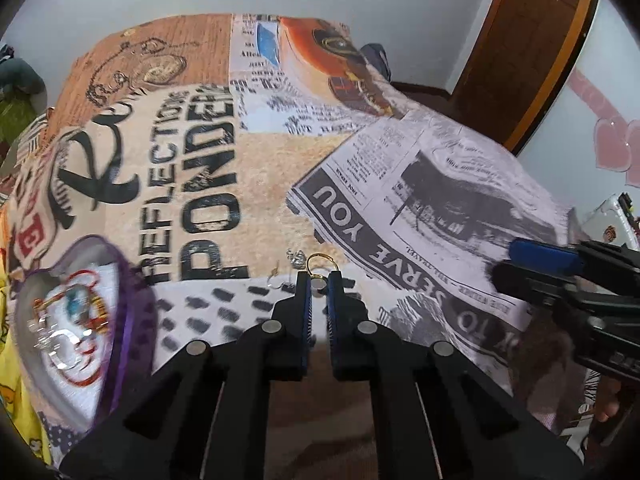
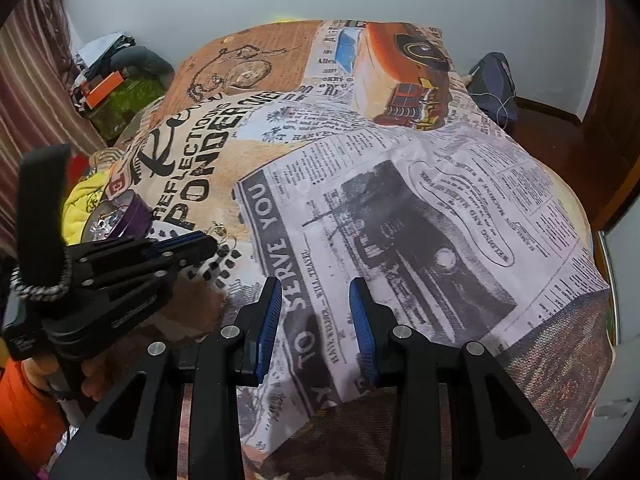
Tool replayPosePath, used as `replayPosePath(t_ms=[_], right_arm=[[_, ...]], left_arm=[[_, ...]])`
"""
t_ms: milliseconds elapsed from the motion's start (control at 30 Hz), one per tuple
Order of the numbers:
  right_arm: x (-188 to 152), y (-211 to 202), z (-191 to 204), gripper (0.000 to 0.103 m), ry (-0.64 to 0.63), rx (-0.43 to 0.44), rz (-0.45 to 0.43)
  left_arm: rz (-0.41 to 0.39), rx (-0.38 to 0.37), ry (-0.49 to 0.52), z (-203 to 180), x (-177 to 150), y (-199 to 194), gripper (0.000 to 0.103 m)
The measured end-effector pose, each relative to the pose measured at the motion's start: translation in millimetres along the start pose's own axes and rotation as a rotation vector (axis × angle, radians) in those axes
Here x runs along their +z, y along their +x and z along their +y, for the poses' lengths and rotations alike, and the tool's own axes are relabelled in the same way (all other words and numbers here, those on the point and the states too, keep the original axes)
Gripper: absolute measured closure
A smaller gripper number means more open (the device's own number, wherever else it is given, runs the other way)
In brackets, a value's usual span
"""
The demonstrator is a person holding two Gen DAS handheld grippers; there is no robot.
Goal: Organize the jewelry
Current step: 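Grasp the gold ring with left tool while right tool grasps an earring, then carry both pieces over the heart tin and open both tools to drop them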
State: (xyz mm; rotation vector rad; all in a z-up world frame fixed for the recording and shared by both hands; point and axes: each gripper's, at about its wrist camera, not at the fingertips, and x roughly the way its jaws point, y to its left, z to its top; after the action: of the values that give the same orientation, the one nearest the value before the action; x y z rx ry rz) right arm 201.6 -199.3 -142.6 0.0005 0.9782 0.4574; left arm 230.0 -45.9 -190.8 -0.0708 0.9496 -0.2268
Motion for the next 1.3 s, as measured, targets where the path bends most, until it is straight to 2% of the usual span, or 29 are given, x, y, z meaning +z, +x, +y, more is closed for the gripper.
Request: replayPosePath(t_ms=[167,400,533,833,1000,1300], right_arm=[[5.9,9.1,17.0,0.071,-0.023,0.027,0.01],[20.9,39.2,56.2,0.071,-0.126,0.037,0.041],[28.6,58.5,67.9,0.071,-0.152,0.033,0.068],[33.8,83.3,73.7,0.072,-0.126,0.054,0.104],[32.5,86.9,79.0,0.093,-0.154,0.049,0.086],[31.3,71.8,85.6,0.094,-0.175,0.034,0.04]], left_arm=[[-0.067,0.01,-0.029,17.0,-0.8,-35.8,0.097],[-0.145,0.047,-0.052,44.9,-2.6,-74.9,0.097],[-0.162,0.044,-0.051,51.5,-6.4,-82.3,0.097],[-0.171,0.037,-0.048,59.5,-11.8,-78.9,0.097],[-0.171,0.031,-0.066,63.0,-12.6,-77.3,0.097],[-0.186,0.035,-0.082,68.2,-16.9,-86.7,0.097]])
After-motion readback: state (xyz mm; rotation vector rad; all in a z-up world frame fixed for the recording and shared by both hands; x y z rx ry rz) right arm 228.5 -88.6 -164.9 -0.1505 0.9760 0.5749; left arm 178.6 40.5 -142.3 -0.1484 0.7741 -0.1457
